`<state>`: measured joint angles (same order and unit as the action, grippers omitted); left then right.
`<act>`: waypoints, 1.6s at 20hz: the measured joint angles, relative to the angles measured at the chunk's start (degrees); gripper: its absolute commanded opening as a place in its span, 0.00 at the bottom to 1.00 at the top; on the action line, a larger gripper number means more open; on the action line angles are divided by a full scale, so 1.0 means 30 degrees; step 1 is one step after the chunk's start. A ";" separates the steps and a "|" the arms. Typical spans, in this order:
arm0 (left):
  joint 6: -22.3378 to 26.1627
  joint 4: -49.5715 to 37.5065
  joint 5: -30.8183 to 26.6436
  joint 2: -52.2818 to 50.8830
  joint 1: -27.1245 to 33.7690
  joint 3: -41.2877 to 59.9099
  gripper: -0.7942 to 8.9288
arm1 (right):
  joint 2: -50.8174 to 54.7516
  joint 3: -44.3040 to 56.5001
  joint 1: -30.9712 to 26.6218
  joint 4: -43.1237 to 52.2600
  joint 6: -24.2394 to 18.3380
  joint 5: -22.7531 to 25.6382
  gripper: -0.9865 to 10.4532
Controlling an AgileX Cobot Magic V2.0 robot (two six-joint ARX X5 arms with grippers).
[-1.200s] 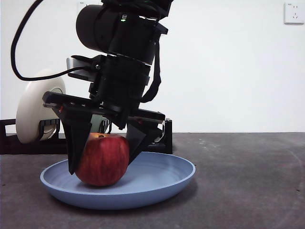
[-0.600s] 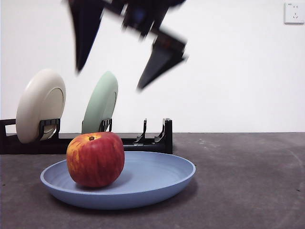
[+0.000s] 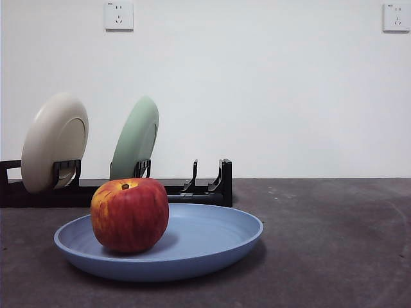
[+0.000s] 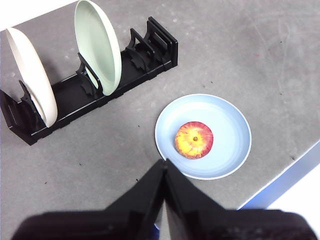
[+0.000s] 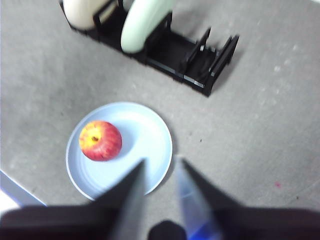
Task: Take the blue plate from the plate rack,put the plate on the table,take the apple from the table,put the apple in the plate
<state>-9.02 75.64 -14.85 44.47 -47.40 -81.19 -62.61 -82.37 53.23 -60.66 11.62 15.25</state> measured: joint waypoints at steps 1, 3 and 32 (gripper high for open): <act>0.0000 0.0000 0.0000 0.0168 0.0000 0.0000 0.08 | 0.0226 0.0000 0.0000 -0.0007 0.0000 -0.0007 0.09; 0.0000 -0.0007 0.0000 0.0648 0.0000 0.0000 0.08 | 0.0423 0.0000 0.0000 -0.0233 0.0007 -0.0007 0.09; 0.6819 -2.2272 0.7533 -0.9355 1.5671 2.2316 0.08 | 0.0342 0.0000 0.0000 -0.3898 0.0000 -0.0007 0.09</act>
<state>11.44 8.82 7.75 16.40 -0.38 -14.24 -61.58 -82.37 53.23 -72.36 11.62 15.22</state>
